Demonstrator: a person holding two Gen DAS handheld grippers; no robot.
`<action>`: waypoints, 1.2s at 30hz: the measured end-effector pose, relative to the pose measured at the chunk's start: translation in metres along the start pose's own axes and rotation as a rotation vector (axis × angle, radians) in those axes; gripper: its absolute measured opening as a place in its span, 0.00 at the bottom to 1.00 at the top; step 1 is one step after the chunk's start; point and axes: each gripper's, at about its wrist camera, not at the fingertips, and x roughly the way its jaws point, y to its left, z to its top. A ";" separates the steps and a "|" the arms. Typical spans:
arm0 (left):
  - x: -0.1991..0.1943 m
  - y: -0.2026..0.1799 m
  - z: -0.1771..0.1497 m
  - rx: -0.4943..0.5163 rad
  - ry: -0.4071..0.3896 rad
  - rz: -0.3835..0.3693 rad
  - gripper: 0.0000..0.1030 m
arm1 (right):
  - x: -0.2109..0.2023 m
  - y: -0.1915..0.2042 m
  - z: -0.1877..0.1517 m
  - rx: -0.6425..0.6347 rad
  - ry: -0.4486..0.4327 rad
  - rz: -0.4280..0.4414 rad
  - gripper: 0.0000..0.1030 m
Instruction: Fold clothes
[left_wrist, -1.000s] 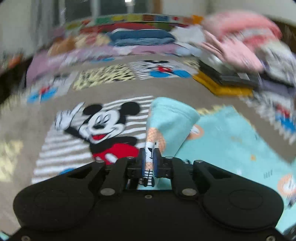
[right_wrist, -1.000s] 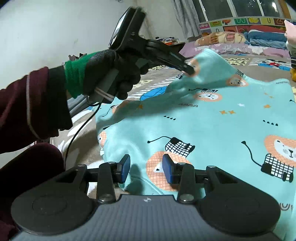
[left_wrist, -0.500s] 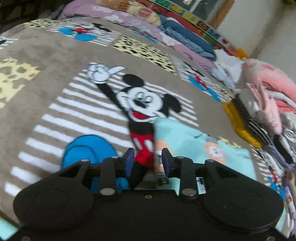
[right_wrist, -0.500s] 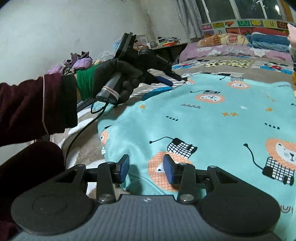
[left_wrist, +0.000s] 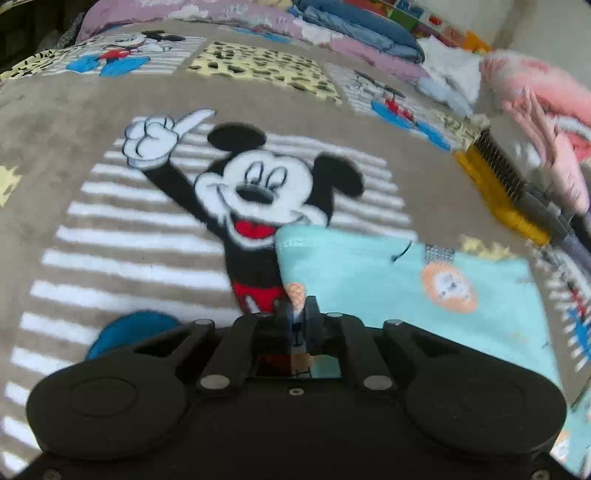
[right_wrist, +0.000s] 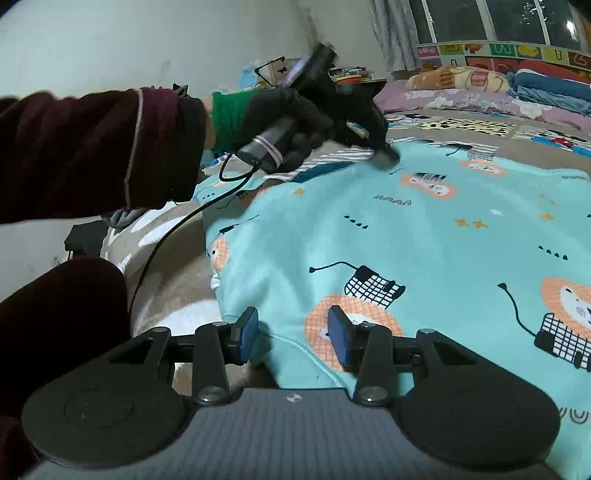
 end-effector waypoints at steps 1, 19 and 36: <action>-0.001 -0.003 0.000 0.011 -0.001 0.014 0.15 | 0.000 0.000 0.000 0.000 -0.001 0.000 0.42; -0.223 0.096 -0.159 -0.441 -0.465 0.276 0.43 | -0.008 0.008 -0.007 -0.043 -0.071 -0.029 0.43; -0.207 0.179 -0.196 -0.732 -0.478 0.022 0.43 | -0.006 0.072 0.026 -0.217 -0.194 -0.127 0.42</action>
